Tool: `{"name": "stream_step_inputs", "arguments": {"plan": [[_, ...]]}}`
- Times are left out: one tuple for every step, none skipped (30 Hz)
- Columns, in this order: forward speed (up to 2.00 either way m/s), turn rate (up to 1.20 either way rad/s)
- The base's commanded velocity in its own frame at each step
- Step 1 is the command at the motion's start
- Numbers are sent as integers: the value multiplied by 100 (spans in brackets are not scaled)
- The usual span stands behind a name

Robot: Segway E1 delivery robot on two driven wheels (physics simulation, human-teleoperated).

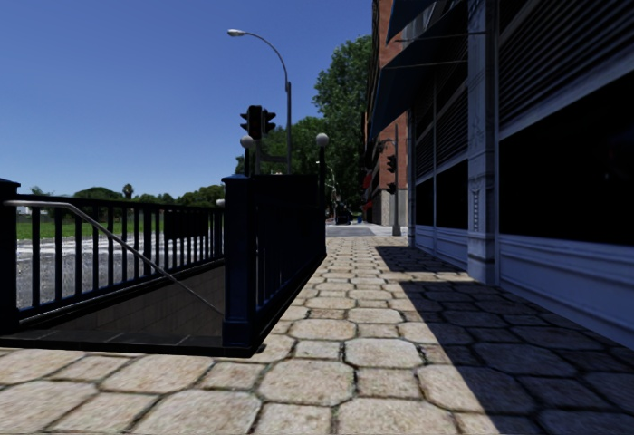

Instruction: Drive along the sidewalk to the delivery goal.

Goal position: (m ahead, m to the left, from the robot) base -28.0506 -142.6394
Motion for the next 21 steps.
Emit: {"name": "stream_step_inputs", "arguments": {"plan": [[93, -32], [93, -32], [93, -32], [93, -32], [93, -32], [98, -32], [98, -32], [104, -32], [107, -32], [108, -32], [108, -32], [109, -33], [111, -33], [112, -33], [112, -33], [112, -33], [119, -37], [123, -37], [128, -37], [133, -37], [133, -37]]}}
